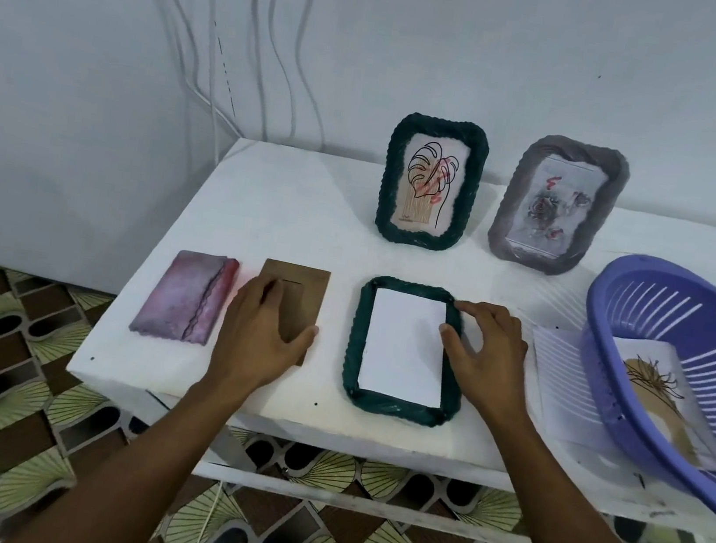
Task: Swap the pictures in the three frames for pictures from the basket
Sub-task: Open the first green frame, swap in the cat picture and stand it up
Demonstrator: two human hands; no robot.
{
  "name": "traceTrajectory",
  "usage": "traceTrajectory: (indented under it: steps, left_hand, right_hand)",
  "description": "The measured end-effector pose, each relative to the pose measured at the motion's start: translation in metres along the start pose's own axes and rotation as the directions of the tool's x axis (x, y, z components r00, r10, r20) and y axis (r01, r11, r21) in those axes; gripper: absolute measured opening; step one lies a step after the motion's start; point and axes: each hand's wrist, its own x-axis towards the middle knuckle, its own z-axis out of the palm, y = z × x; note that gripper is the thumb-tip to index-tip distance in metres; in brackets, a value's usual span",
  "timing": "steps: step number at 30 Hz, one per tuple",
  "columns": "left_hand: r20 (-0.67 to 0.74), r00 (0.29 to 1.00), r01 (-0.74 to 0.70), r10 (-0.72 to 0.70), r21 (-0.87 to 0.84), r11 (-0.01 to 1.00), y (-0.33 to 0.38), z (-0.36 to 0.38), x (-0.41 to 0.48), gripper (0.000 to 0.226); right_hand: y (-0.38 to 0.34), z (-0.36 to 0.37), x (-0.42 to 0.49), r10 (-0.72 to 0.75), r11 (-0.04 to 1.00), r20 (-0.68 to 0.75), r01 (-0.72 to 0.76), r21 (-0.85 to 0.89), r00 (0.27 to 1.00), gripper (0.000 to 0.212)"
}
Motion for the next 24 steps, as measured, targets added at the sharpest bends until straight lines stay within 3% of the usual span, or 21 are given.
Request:
traceTrajectory:
  steps: [2,6,12,17,20,24]
  left_hand:
    - [-0.041,0.997,0.058,-0.061,-0.060,0.996,0.003,0.001,0.001,0.069]
    - [-0.077,0.992,0.096,-0.096,-0.006,0.995,0.001,0.001,0.001,0.065]
    - [-0.092,0.987,0.118,-0.135,-0.168,0.979,0.011,-0.004,-0.002,0.061]
    - [-0.164,0.983,0.028,-0.077,-0.279,0.960,0.042,-0.015,-0.002,0.059]
    - [-0.182,0.983,-0.040,-0.017,-0.305,0.952,0.074,-0.019,0.001,0.059]
    - [-0.140,0.989,-0.103,0.057,-0.345,0.933,0.104,-0.011,-0.002,0.058]
  right_hand:
    - [0.001,-0.002,0.000,0.009,1.000,-0.003,-0.009,0.008,1.000,0.038]
    - [-0.002,-0.003,-0.002,0.027,0.999,0.003,-0.027,0.020,1.000,0.036]
    - [-0.009,-0.006,-0.002,0.020,0.998,-0.018,-0.018,0.067,1.000,0.034]
    - [-0.039,-0.009,-0.004,-0.102,0.981,-0.065,0.111,0.159,0.993,0.025]
    - [-0.067,-0.013,-0.002,-0.097,0.947,0.026,0.085,0.309,0.995,0.025]
    - [-0.076,-0.021,0.002,-0.021,0.903,0.045,0.000,0.429,0.999,0.024]
